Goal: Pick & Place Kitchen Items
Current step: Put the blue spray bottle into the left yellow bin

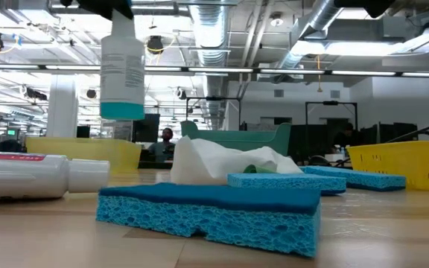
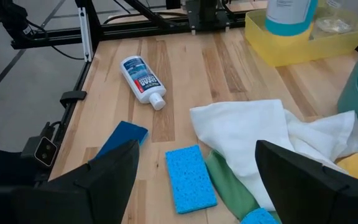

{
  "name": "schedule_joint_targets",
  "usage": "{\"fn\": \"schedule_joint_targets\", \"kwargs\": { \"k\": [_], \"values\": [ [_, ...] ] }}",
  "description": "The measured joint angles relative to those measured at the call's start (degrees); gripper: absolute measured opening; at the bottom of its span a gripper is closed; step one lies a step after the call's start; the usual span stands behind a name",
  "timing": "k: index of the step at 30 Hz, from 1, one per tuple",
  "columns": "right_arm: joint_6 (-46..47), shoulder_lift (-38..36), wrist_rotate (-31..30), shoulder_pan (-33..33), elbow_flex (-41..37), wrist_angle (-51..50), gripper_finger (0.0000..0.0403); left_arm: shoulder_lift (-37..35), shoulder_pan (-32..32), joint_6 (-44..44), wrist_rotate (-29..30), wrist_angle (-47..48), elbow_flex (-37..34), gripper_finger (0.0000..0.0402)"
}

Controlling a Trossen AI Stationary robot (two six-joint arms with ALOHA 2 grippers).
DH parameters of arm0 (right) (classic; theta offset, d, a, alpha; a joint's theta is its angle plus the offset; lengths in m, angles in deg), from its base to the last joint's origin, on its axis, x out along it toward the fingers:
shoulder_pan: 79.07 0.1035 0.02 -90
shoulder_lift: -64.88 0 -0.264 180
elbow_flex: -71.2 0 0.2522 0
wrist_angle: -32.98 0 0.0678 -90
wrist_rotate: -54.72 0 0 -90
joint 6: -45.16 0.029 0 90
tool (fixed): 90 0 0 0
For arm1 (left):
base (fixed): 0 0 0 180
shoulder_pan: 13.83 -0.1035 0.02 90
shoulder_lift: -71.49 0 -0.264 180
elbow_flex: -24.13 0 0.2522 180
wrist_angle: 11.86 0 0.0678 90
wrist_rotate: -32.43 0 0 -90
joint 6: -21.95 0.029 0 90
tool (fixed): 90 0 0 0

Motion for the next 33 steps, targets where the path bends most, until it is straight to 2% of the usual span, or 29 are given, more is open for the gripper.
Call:
{"fn": "schedule_joint_targets", "kwargs": {
  "k": [9,16,26,33],
  "values": [
    [0.00,0.00,0.00,0.00,0.00,0.10,0.0311,-2.02,-4.19,-8.09,1.97,11.47,0.02,0.0171],
    [-0.06,0.00,0.00,0.00,0.00,0.09,0.0311,-2.00,-9.44,-17.53,2.84,22.17,-0.05,0.0171],
    [-0.47,0.00,-0.02,0.00,0.00,0.17,0.0311,-4.77,-17.85,-22.64,5.39,20.86,-8.83,0.0171],
    [-0.96,-0.02,-0.02,-0.09,0.00,0.51,0.0311,-7.82,-21.85,-18.80,6.08,11.35,-14.58,0.0171]
  ]
}}
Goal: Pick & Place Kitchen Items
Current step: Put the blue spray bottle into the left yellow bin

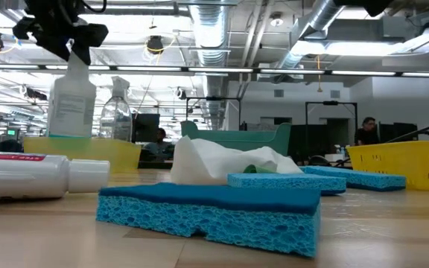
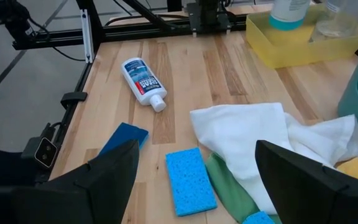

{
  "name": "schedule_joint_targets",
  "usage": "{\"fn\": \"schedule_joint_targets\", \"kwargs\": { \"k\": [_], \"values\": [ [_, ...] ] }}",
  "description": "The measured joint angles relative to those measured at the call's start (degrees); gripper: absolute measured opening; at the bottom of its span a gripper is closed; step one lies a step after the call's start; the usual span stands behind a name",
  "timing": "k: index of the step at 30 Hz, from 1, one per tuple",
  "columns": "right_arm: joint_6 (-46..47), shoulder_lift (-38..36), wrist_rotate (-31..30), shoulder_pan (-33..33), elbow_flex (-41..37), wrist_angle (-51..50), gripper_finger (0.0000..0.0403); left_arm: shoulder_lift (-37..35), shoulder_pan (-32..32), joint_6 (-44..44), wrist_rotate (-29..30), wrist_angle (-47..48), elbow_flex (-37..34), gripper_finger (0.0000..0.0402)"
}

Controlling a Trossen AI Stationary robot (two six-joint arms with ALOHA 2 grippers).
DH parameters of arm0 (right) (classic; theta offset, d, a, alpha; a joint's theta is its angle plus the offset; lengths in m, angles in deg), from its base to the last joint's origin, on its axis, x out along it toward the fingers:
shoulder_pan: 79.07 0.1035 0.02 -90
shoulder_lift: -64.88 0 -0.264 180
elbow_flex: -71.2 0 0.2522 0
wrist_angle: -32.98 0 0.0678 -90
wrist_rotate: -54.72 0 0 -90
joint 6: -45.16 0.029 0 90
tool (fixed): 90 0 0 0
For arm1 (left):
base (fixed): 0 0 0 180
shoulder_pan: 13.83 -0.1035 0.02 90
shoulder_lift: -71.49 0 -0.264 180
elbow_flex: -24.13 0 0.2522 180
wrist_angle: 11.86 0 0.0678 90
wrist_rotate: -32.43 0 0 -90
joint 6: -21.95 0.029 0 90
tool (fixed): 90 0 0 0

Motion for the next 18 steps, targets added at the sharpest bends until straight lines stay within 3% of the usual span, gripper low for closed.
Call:
{"fn": "schedule_joint_targets", "kwargs": {
  "k": [8,18],
  "values": [
    [-0.11,0.00,0.00,-0.04,0.00,0.13,0.0311,-0.34,-3.73,7.44,-0.19,-9.29,-3.06,0.0171],
    [-0.11,0.00,0.00,0.00,0.00,-0.02,0.0311,-0.33,-11.77,18.26,-5.16,-23.15,-7.74,0.0171]
  ]
}}
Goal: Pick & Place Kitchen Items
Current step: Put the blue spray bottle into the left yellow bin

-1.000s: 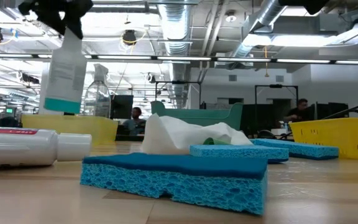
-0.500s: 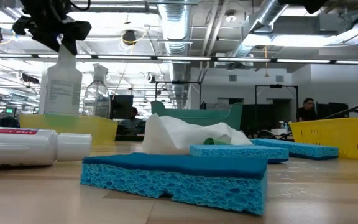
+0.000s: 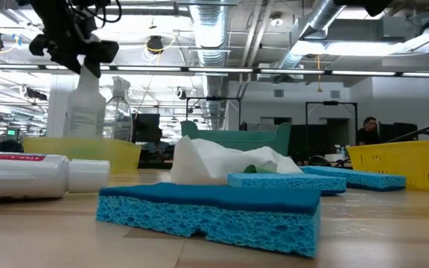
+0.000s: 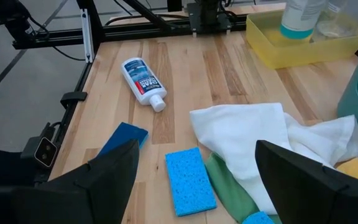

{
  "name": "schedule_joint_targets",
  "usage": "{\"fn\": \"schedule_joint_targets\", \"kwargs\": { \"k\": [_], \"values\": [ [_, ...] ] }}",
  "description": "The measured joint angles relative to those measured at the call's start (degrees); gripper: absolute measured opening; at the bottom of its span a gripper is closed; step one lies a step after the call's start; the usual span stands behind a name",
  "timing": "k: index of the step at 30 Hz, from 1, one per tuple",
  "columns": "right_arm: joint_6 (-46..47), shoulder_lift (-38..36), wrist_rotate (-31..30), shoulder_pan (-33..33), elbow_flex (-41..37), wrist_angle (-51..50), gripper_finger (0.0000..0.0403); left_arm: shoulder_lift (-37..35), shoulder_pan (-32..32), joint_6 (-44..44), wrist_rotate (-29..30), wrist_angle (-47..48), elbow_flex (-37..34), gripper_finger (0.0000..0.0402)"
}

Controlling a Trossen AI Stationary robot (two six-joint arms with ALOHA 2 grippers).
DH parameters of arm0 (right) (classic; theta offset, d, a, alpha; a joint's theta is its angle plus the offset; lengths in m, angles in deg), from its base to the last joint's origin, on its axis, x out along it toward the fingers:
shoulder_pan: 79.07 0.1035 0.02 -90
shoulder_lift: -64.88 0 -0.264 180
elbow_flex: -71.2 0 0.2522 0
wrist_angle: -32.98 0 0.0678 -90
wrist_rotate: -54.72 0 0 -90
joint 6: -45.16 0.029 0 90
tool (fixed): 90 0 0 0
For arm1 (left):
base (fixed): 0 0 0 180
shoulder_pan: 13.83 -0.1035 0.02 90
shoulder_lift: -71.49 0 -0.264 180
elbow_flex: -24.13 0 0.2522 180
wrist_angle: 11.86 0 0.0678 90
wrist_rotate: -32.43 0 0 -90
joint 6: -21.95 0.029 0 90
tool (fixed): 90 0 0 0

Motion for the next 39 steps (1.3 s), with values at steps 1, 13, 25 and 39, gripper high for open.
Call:
{"fn": "schedule_joint_targets", "kwargs": {
  "k": [1,13,25,39],
  "values": [
    [0.00,0.00,0.00,0.00,0.00,0.00,0.0311,0.02,-0.92,0.46,-0.42,-0.49,-0.55,0.0171],
    [0.00,0.00,0.00,-0.04,0.00,0.00,0.0311,-0.04,-6.93,4.30,-4.19,-8.70,-4.81,0.0171],
    [0.00,0.00,0.00,-0.04,0.00,0.00,0.0311,-0.04,-6.93,4.37,-1.79,-9.42,-4.87,0.0377],
    [0.00,0.00,0.00,-0.02,0.00,0.00,0.0311,-7.10,-6.82,8.86,-19.60,-10.35,-4.87,0.0359]
  ]
}}
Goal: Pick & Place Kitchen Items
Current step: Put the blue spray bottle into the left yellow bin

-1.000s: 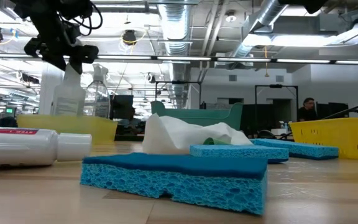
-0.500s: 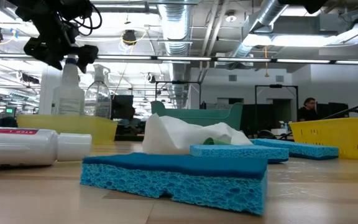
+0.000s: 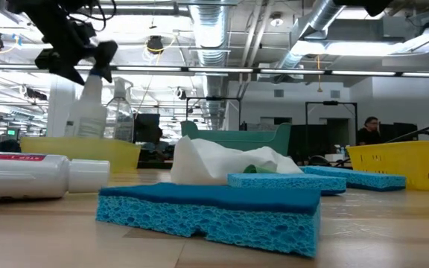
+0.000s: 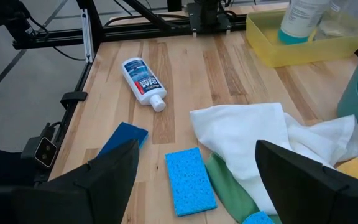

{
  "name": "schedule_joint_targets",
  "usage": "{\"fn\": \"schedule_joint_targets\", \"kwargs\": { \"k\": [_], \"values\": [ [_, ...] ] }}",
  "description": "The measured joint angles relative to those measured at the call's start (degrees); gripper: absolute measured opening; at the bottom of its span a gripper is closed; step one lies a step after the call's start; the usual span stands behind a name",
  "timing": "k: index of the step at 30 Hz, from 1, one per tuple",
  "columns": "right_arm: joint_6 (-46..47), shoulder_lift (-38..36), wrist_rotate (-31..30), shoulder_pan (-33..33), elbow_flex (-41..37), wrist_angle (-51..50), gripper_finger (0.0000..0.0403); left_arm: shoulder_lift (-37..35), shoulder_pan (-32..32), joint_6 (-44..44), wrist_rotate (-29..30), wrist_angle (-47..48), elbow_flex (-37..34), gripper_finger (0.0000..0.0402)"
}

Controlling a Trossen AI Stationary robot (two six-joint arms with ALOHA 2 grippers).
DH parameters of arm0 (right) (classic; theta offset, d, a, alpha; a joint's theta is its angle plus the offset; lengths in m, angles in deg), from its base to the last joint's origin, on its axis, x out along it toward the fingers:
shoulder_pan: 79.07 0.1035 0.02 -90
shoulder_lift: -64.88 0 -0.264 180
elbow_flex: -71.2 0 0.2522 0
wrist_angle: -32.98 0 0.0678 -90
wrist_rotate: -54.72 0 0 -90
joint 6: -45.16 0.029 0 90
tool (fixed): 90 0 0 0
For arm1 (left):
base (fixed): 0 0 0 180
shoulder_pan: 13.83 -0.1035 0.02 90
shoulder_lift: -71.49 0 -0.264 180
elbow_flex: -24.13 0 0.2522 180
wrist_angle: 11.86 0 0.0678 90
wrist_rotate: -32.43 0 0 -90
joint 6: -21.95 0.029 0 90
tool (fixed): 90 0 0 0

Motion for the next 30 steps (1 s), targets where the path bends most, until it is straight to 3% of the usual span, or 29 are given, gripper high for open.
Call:
{"fn": "schedule_joint_targets", "kwargs": {
  "k": [4,12,19,30],
  "values": [
    [0.00,0.00,0.00,-0.02,0.00,0.00,0.0311,-3.90,0.00,1.94,-4.78,0.13,0.00,0.0355],
    [0.55,0.00,0.00,-0.02,0.00,0.02,0.0311,-9.32,0.00,2.55,-5.83,2.95,0.00,0.0353],
    [1.01,0.00,0.00,-0.02,0.00,0.04,0.0311,-10.40,0.00,2.58,-11.59,3.59,0.00,0.0349],
    [1.09,0.00,0.00,-0.46,0.00,0.07,0.0311,-10.17,0.00,1.36,-14.82,6.92,0.00,0.0338]
  ]
}}
